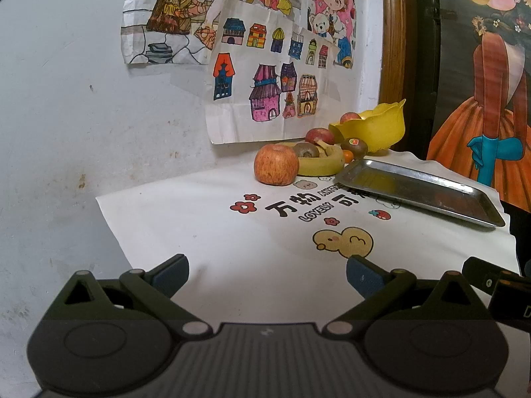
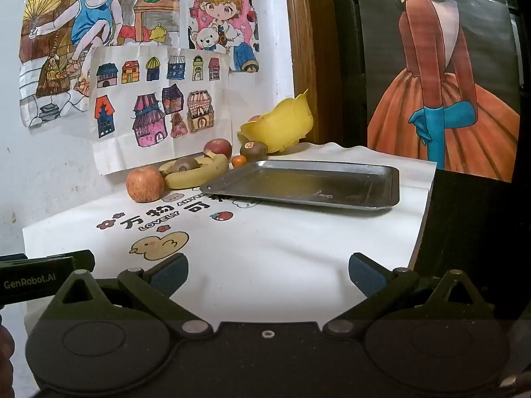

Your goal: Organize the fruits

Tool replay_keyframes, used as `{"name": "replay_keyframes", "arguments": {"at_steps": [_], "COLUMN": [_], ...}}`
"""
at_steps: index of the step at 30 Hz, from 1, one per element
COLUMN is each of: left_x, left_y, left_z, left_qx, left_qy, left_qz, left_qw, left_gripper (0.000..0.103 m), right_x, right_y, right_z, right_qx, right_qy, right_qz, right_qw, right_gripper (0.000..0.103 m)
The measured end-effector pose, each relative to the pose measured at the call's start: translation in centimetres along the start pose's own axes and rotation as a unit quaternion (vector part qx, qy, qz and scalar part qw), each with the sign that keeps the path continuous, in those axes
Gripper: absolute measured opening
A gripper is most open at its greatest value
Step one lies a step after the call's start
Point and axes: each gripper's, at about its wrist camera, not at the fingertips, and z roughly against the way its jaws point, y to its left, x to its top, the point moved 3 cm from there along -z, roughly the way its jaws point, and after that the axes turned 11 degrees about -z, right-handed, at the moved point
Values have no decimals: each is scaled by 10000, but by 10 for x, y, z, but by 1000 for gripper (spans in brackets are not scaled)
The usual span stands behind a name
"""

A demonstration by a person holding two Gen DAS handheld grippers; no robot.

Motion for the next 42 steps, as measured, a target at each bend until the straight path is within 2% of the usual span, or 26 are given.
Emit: {"name": "replay_keyframes", "arguments": {"at_steps": [42], "left_x": [0], "left_y": [0], "left_z": [0], "left_qx": [3], "left_qy": [19], "left_qz": [-2], "left_qw": [10000], "left_gripper": [103], "right_x": [-2], "right_y": [1], "right_z": [-1], "right_qx": [-17], "right_qy": [45], "right_qz": [26], "right_qw": [10000], "right_gripper": [102]}}
